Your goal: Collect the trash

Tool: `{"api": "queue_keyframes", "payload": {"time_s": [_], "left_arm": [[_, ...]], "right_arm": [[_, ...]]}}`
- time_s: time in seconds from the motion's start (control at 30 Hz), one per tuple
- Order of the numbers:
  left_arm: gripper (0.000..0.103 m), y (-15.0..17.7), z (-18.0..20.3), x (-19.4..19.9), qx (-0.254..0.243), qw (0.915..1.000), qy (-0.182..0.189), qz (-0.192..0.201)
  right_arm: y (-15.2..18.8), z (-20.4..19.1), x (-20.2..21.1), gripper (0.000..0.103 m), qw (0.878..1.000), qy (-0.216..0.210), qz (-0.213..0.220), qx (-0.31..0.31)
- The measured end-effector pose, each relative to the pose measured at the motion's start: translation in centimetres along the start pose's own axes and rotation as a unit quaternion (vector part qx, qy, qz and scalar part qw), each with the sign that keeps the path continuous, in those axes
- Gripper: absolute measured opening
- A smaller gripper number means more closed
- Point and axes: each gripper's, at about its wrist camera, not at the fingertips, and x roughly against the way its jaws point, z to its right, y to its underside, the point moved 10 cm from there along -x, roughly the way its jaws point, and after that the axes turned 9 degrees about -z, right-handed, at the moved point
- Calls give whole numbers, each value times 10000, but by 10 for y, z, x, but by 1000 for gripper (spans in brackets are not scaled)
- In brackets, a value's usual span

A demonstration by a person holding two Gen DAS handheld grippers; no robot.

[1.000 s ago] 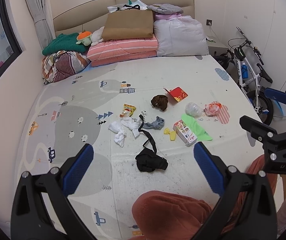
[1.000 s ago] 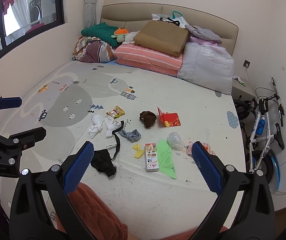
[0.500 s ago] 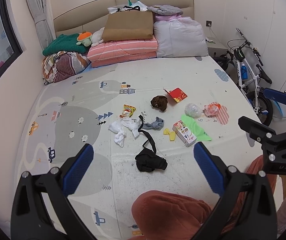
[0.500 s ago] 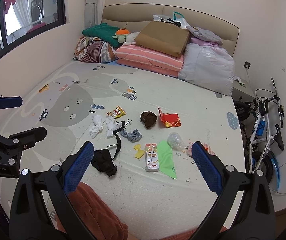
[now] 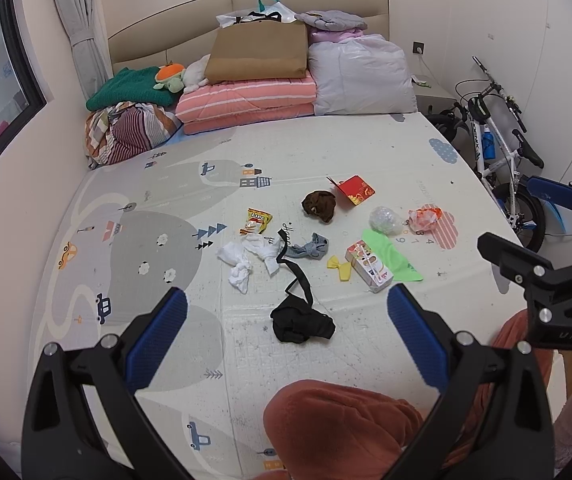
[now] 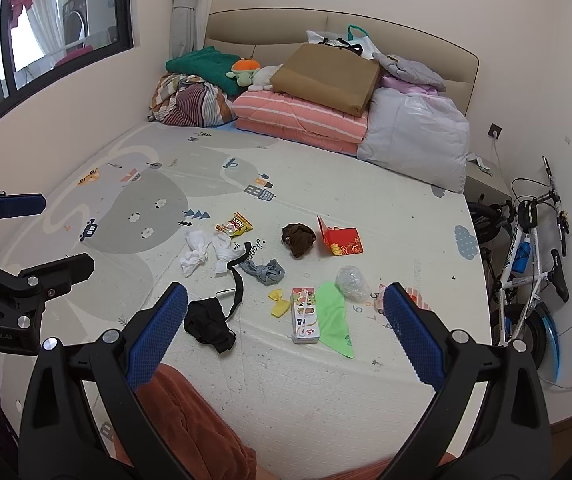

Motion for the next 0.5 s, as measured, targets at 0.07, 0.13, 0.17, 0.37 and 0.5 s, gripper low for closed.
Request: {"api": "queue_keyframes", "payload": {"time_s": [0.07, 0.13, 0.17, 0.37, 0.5], "left_arm": [[99, 0, -1, 0, 2, 10000, 4, 5], [99, 0, 0, 0, 3, 10000, 4, 8], [99, 0, -1, 0, 4, 10000, 4, 8], [99, 0, -1, 1, 8, 10000, 4, 8], [99, 1, -1, 1, 8, 10000, 0, 11]], "right_arm": [[0, 0, 0, 95, 10000, -1, 2, 1], [0, 0, 0, 95, 10000, -4, 4, 3], [-1, -1, 1, 95, 10000, -1, 5, 8], [0, -2, 0, 95, 10000, -4, 6, -3], [0, -2, 0, 95, 10000, -1, 16, -8]]}}
